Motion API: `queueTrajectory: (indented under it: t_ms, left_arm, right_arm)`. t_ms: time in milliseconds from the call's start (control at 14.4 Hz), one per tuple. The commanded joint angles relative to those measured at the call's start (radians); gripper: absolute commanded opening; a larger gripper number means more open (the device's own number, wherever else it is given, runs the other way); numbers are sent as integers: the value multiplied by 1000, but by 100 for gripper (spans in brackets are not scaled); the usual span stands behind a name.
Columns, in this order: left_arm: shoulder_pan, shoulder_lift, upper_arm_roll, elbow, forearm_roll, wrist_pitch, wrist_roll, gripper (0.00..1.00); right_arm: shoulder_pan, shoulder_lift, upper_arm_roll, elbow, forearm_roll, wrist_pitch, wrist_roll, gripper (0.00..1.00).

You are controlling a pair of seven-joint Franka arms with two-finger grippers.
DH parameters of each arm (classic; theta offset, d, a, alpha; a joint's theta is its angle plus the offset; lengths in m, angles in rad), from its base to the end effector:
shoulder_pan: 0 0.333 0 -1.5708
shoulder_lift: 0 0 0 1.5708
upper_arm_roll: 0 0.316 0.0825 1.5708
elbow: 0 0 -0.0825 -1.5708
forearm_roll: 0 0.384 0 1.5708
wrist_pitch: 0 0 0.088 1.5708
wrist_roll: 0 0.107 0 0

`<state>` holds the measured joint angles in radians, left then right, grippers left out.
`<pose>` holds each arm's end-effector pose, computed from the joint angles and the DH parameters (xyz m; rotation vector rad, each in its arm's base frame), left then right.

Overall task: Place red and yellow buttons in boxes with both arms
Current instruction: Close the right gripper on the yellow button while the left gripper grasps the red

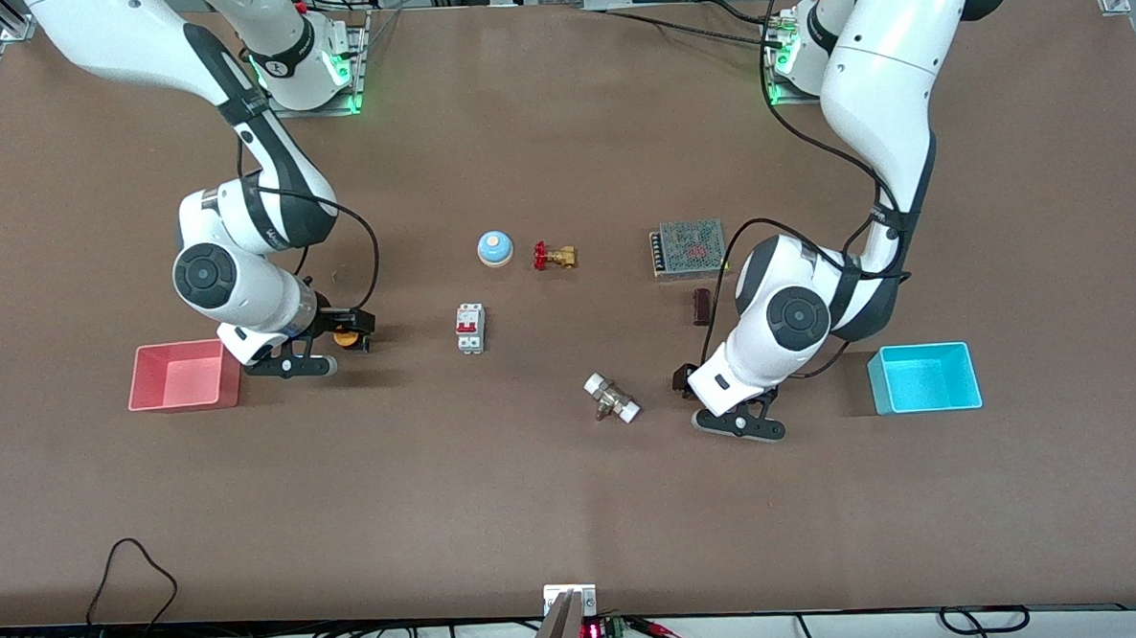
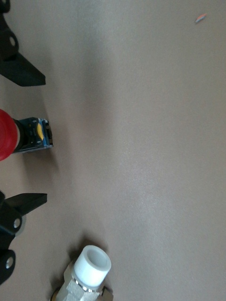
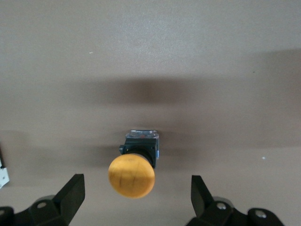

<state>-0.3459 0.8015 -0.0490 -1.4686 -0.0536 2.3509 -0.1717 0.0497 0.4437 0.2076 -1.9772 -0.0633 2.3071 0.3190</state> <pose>0.6740 -0.2747 0.2105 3.0353 -0.2597 0.0874 0.5831 0.1486 0.2379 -3.1225 0.0495 0.1741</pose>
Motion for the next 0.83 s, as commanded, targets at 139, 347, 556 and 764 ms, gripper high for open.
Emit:
queueTrajectory:
  t_ms: [139,347,556,764]
  left_arm:
    - [-9,18,20,-16,-3,7,-9,100]
    - [2,18,20,-22,-3,-1,-40,50]
    - [-10,15,18,-18,-3,-4,-46,22]
    - [-2,8,20,-16,-3,-8,-40,13]
  right_arm:
    - [13,23,1,-8,-53,26,29,100]
    - [15,44,1,-12,-90,37,29,100]
    - [15,56,1,-22,-90,64,29,100]
    - [13,63,1,-20,-90,74,29,92]
